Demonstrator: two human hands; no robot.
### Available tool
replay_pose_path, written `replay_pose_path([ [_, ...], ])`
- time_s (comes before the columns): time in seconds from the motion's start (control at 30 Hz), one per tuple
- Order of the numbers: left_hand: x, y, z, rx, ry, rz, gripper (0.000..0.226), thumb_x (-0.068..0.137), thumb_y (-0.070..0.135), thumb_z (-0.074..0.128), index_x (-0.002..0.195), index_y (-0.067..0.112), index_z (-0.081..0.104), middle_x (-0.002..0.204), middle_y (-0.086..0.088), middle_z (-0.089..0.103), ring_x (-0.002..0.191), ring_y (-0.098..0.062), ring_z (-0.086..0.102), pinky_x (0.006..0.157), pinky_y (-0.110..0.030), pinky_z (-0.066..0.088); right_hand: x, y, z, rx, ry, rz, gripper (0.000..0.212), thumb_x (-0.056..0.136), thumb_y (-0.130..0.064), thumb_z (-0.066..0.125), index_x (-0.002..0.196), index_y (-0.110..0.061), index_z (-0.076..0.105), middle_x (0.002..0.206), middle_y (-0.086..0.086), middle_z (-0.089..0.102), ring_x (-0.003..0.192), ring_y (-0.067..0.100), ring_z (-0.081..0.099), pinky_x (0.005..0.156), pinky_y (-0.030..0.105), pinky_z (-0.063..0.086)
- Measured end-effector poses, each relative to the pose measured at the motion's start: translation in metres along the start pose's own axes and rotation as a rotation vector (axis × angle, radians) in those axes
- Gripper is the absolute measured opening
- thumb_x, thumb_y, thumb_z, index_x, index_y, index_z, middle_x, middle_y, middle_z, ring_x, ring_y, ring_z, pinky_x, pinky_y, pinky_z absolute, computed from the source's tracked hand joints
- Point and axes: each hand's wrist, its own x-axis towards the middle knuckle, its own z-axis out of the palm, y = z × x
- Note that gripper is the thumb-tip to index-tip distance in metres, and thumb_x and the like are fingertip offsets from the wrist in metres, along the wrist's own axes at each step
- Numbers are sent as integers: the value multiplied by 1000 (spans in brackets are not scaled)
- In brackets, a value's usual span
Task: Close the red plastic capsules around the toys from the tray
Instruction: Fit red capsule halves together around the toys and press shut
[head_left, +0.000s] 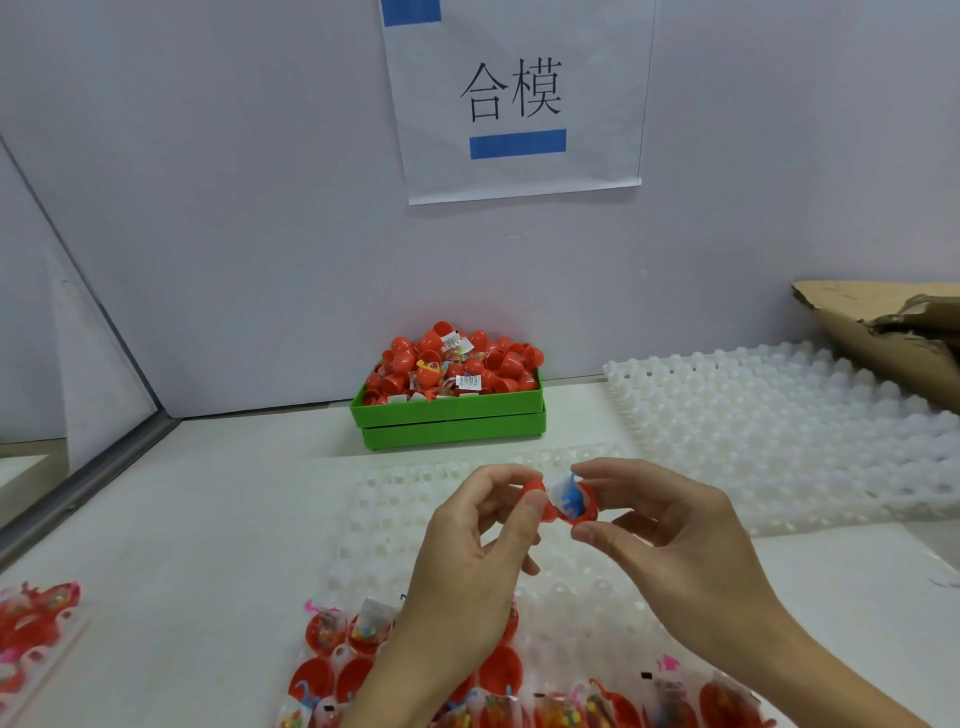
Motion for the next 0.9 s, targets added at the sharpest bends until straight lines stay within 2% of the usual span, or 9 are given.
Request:
replay_pose_path([
  [0.23, -1, 0, 0, 17, -63, -10, 19, 88, 44, 53, 102, 46, 66, 92, 9, 70, 81, -9, 63, 64, -23, 55, -1, 4, -1, -66, -83, -43, 54, 79, 6, 75, 103, -41, 73, 103, -8, 72, 99, 19, 66, 72, 37, 58],
  [0.47, 0, -2, 0, 20, -51, -27, 21, 86, 47, 53, 102, 41, 66, 92, 9, 71, 81, -11, 64, 64, -24, 55, 0, 2, -3, -116, -114, -97, 54, 80, 7, 73, 106, -40, 74, 100, -10, 67, 97, 18, 65, 71, 34, 56],
  [0.67, 0, 0, 1, 23, -59, -19, 19, 87, 46, 54, 102, 45, 65, 93, 10, 71, 80, -9, 63, 64, -23, 54, -1, 2, -2, -107, -76, -122, 64, 77, 9, 76, 118, -39, 67, 98, -11, 68, 96, 16, 65, 70, 27, 55],
  [0.8, -1, 1, 1, 16, -52, -13, 23, 87, 44, 55, 105, 35, 66, 92, 7, 71, 82, -9, 64, 63, -22, 54, -1, 3, -2, -123, -105, -126, 47, 78, 7, 76, 108, -30, 74, 97, -12, 68, 93, 18, 66, 69, 34, 57],
  [0.9, -1, 2, 1, 15, -45, -6, 24, 87, 42, 55, 104, 30, 67, 90, 6, 71, 81, -9, 65, 62, -21, 54, -1, 2, -2, -164, -112, -145, 44, 78, 6, 77, 107, -27, 76, 97, -13, 67, 91, 17, 66, 68, 32, 56],
])
